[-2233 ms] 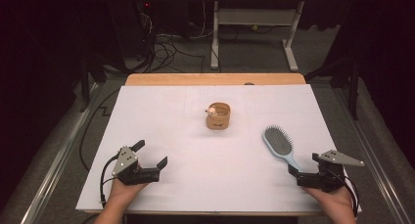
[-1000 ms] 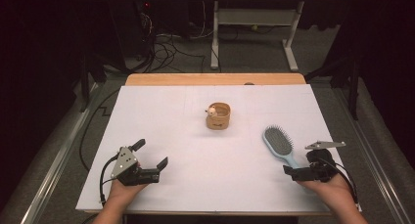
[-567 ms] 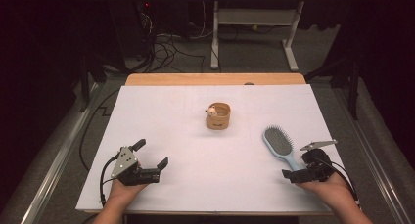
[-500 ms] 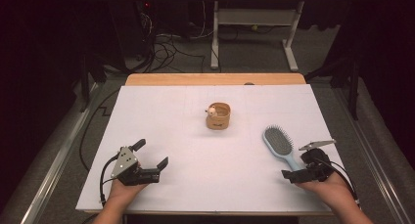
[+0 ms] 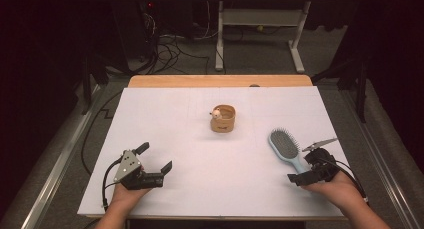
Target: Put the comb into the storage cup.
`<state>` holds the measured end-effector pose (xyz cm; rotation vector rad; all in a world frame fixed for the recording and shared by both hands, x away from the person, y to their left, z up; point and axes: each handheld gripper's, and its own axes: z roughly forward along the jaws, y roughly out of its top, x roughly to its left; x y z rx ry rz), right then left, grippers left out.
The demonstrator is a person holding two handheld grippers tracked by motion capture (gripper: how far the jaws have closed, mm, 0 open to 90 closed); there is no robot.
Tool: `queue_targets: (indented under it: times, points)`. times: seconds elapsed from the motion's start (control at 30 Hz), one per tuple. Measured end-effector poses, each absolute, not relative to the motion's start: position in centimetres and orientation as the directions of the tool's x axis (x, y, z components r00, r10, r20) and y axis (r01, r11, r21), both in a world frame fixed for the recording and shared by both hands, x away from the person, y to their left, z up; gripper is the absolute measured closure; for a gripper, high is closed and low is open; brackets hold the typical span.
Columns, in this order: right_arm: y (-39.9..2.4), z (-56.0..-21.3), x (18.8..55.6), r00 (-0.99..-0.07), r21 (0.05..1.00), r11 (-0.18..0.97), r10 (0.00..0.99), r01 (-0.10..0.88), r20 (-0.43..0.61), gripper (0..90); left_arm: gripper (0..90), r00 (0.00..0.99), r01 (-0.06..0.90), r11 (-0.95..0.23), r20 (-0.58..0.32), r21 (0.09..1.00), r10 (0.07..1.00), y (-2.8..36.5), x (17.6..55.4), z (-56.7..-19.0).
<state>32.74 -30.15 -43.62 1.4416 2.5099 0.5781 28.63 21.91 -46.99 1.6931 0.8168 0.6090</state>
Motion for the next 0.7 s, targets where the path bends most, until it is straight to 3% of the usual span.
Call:
queue_targets:
  times: [0.7]
  points:
    - [-28.4, -42.7, 37.7, -0.516, 0.410, 0.466, 0.856, 0.784, 0.014, 0.1, 0.1, 0.625, 0.206, -0.144, -0.017, 0.968, 0.781, 22.1, 28.5, -46.9]
